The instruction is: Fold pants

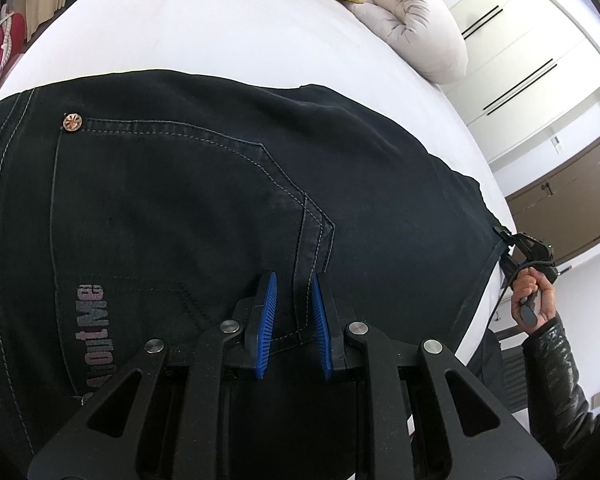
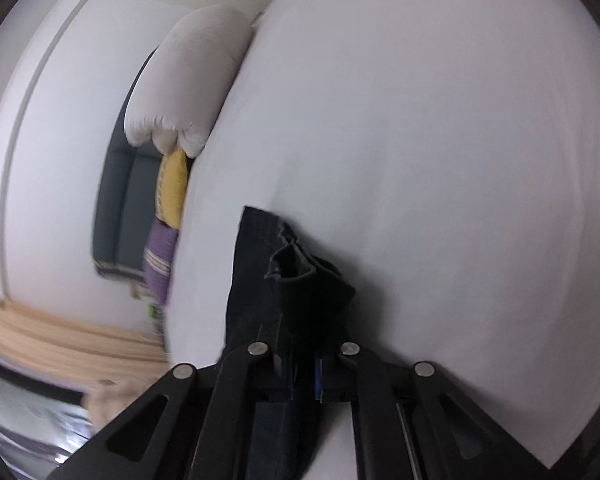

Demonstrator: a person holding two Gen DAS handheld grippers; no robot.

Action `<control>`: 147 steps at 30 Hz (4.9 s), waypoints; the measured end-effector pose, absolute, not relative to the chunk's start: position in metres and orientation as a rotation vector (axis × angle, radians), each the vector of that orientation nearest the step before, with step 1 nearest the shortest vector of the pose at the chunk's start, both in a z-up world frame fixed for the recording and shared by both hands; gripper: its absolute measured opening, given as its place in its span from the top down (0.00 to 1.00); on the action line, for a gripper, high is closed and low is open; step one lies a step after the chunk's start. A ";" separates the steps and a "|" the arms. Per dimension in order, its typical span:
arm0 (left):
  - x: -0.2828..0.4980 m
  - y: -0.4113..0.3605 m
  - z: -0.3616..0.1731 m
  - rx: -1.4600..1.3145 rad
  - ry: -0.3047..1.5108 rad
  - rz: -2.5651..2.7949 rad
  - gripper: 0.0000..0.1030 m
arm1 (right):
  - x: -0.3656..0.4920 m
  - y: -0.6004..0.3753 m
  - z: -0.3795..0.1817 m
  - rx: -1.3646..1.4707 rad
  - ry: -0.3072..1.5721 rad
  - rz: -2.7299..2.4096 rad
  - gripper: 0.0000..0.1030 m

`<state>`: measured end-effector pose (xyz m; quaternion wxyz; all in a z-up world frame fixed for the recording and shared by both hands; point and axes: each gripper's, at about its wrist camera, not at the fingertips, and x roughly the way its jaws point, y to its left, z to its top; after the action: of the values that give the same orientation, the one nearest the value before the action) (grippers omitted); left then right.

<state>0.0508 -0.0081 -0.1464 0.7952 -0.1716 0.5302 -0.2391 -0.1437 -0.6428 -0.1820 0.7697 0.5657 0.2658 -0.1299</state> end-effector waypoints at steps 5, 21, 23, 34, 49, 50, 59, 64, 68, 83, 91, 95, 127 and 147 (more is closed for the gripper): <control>0.051 -0.003 -0.149 -0.392 1.137 -0.511 0.83 | -0.116 -0.567 -0.122 0.858 0.668 -0.204 0.93; 0.064 -0.005 -0.129 -0.671 1.145 -0.582 0.22 | -0.095 -0.302 -0.148 -0.099 0.898 -0.001 0.93; 0.073 -0.021 -0.124 -0.715 1.162 -0.644 0.19 | -0.099 -0.290 -0.137 -0.122 0.867 -0.009 0.93; 0.127 -0.080 -0.131 -0.712 1.324 -0.749 0.22 | -0.114 -0.211 -0.104 -0.310 0.748 0.069 0.93; 0.131 -0.032 -0.120 -0.588 1.292 -0.718 0.92 | -0.116 -0.166 -0.108 -0.392 0.747 0.208 0.93; 0.131 -0.032 -0.124 -0.577 1.299 -0.699 0.92 | -0.114 -0.165 -0.113 -0.395 0.758 0.215 0.93; 0.113 -0.006 -0.135 -0.474 1.277 -0.558 0.90 | -0.094 -0.196 -0.129 -0.152 0.930 0.350 0.51; 0.096 -0.005 -0.092 -0.385 1.152 -0.489 0.90 | -0.080 -0.281 -0.101 0.245 0.994 0.544 0.52; 0.077 -0.048 -0.083 -0.242 1.107 -0.585 0.90 | -0.050 -0.364 -0.092 0.512 0.995 0.623 0.52; 0.036 -0.073 -0.125 -0.094 1.169 -0.624 0.90 | 0.088 -0.466 -0.217 0.969 1.143 0.543 0.73; 0.049 -0.028 -0.130 -0.141 1.156 -0.628 0.90 | -0.015 -0.465 -0.188 0.852 1.182 0.584 0.58; 0.044 -0.022 -0.128 -0.166 1.140 -0.628 0.90 | -0.066 -0.459 -0.183 0.823 1.144 0.571 0.57; -0.098 0.281 -0.137 -1.135 0.878 -0.088 0.09 | 0.006 -0.296 -0.144 0.917 1.069 0.807 0.34; -0.063 0.291 -0.157 -1.235 0.802 -0.227 0.83 | 0.038 -0.272 -0.155 0.730 1.260 0.745 0.38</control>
<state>-0.0628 0.2915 -0.1568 0.7352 -0.5620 0.3648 -0.1032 0.0380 -0.2719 -0.1554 0.6837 0.3259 0.5622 0.3322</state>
